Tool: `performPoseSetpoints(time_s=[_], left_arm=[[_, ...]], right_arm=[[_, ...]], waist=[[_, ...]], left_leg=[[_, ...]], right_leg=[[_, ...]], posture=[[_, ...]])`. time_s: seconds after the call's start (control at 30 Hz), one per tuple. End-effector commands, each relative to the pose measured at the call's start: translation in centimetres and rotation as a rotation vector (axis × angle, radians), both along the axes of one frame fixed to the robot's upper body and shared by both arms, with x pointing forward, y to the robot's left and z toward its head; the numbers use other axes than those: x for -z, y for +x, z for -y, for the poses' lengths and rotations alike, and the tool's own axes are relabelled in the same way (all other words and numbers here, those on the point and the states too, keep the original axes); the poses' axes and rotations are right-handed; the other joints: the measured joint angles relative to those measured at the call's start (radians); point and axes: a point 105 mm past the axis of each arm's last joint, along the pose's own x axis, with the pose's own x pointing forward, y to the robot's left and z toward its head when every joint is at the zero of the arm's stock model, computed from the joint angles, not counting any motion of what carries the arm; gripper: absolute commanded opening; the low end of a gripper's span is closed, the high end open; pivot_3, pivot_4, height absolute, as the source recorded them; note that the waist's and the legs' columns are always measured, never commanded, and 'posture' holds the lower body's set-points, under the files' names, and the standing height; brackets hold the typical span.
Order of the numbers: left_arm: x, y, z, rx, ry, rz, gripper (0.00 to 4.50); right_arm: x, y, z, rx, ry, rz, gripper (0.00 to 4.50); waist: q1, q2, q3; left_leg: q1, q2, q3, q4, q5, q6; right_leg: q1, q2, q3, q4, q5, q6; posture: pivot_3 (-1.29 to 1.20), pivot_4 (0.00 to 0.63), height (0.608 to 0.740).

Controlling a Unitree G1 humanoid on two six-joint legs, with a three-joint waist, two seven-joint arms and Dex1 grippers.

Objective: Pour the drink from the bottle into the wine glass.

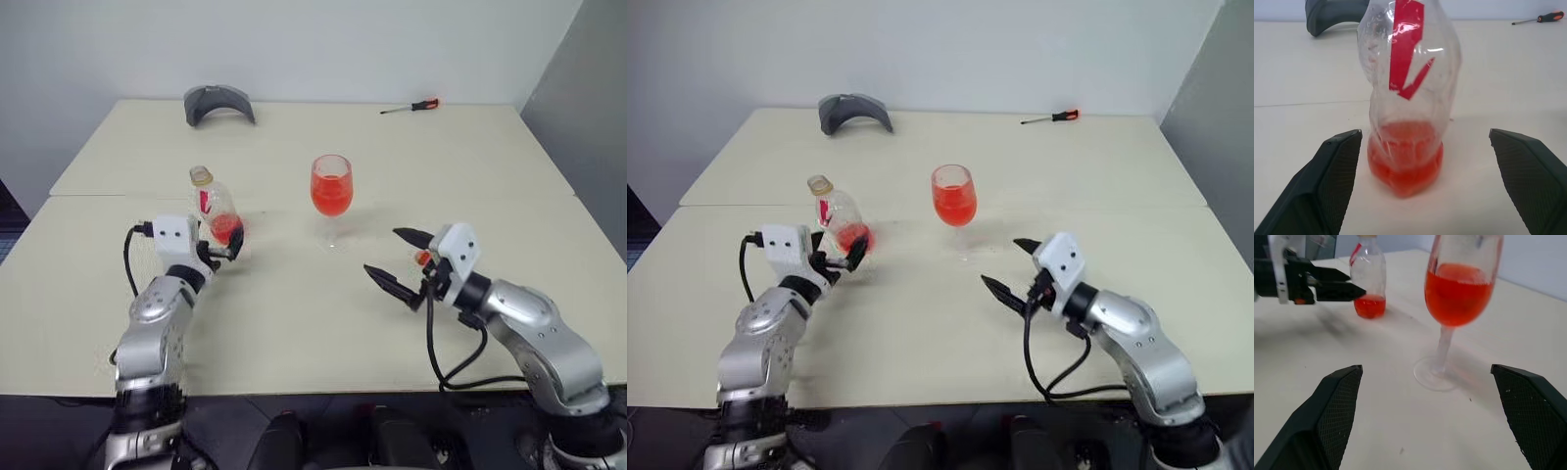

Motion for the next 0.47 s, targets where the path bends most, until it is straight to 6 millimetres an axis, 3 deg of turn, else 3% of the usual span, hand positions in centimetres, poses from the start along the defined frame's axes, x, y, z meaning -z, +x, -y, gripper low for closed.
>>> performPoseSetpoints(time_s=[0.03,0.23,0.47], left_arm=[[-0.9,-1.6,1.5,0.021,0.002,0.004,4.46],[-0.1,-2.4,4.0,0.034,0.004,-0.032,4.46],[1.0,-3.1,5.2,0.034,0.039,-0.073,4.46]], right_arm=[[-0.8,-0.7,1.7,0.082,-0.002,0.033,4.50],[1.5,-0.4,6.7,0.505,-0.044,-0.019,4.50],[2.9,-2.1,9.3,0.774,0.025,-0.090,4.50]], waist=[[0.002,0.000,0.000],[0.021,0.001,-0.001],[0.023,0.007,-0.005]], left_leg=[[0.000,0.000,0.000,0.000,0.000,0.000],[0.006,0.000,-0.002,0.000,0.000,0.001],[0.006,0.000,0.000,-0.001,0.000,0.000]], right_leg=[[0.001,0.000,0.000,0.000,0.000,0.000],[0.008,0.000,-0.001,-0.003,0.000,0.000],[0.008,0.001,0.000,-0.003,0.000,0.000]], posture=[[0.00,0.150,0.740],[0.00,0.150,0.740],[0.00,0.150,0.740]])
